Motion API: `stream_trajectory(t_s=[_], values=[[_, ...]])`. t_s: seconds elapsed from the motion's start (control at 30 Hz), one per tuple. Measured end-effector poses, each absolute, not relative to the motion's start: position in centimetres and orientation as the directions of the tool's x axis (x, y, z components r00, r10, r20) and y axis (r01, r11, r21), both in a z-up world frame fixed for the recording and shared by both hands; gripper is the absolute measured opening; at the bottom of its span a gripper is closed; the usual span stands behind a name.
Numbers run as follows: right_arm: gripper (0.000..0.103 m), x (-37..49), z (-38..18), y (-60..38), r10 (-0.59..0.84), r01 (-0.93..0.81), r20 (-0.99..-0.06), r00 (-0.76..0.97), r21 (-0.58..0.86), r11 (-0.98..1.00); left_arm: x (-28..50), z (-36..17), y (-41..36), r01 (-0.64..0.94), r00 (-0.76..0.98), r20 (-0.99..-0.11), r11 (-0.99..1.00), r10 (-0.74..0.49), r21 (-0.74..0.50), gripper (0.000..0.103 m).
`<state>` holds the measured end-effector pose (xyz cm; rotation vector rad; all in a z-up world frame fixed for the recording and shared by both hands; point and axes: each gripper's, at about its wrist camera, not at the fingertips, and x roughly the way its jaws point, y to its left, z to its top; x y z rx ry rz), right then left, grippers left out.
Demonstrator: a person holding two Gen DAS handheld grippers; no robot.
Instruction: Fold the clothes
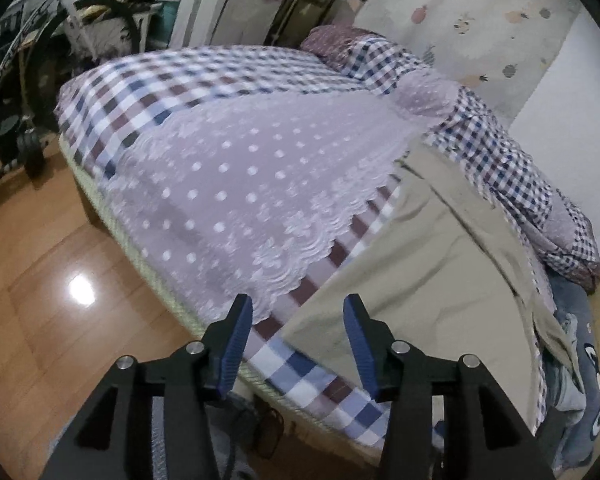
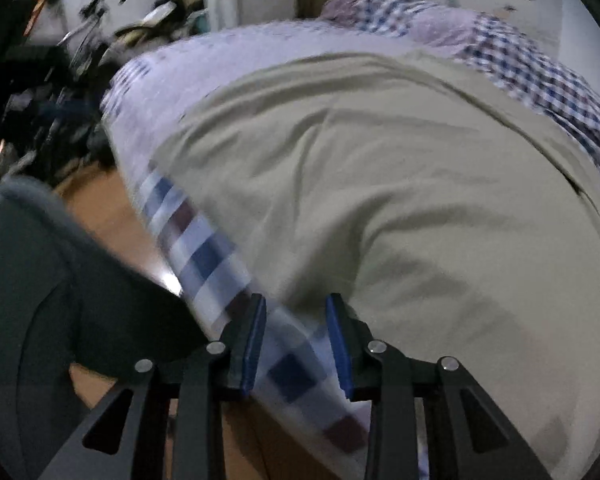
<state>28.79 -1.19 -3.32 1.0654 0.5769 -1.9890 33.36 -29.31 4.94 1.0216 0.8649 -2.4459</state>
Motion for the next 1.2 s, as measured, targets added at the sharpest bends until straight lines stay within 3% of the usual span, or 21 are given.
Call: stream_trajectory(t_s=[0.07, 0.23, 0.3, 0.43, 0.57, 0.83, 1.03, 1.2], values=[[0.032, 28.7, -2.1, -0.2, -0.445, 0.817, -0.834, -0.327, -0.013, -0.577, 32.7, 5.9, -28.3, 0.495, -0.696, -0.715, -0.771, -0.075, -0.401, 0.052], [0.044, 26.8, 2.6, 4.3, -0.511, 0.765, -0.759, -0.405, 0.025, -0.643, 31.2, 9.4, -24.5, 0.377, -0.764, -0.643, -0.840, -0.044, -0.390, 0.071], [0.047, 25.6, 5.3, 7.2, -0.533, 0.718, -0.703, -0.470, 0.047, -0.695, 30.6, 11.0, -22.6, 0.316, -0.791, -0.612, -0.872, -0.024, -0.374, 0.082], [0.053, 23.6, 9.4, 13.0, -0.521, 0.606, -0.605, -0.602, 0.079, -0.791, 28.9, 14.1, -17.7, 0.183, -0.828, -0.560, -0.930, 0.029, -0.318, 0.083], [0.079, 22.6, 12.4, 19.7, -0.449, 0.472, -0.503, -0.738, 0.090, -0.877, 27.0, 16.0, -12.5, 0.072, -0.840, -0.530, -0.944, 0.117, -0.323, 0.084], [0.085, 22.4, 13.1, 30.0, -0.207, 0.182, -0.398, -0.894, 0.100, -0.978, 22.0, 17.6, -0.7, -0.141, -0.784, -0.504, -0.895, 0.362, -0.423, 0.084], [0.088, 22.0, 12.5, 35.9, -0.059, 0.022, -0.393, -0.917, 0.097, -0.995, 18.8, 17.1, 9.4, -0.280, -0.690, -0.500, -0.830, 0.523, -0.482, 0.084], [0.088, 22.8, 12.1, 42.1, 0.037, -0.121, -0.394, -0.918, 0.191, -0.974, 16.3, 17.0, 17.3, -0.357, -0.608, -0.489, -0.766, 0.626, -0.535, 0.084]])
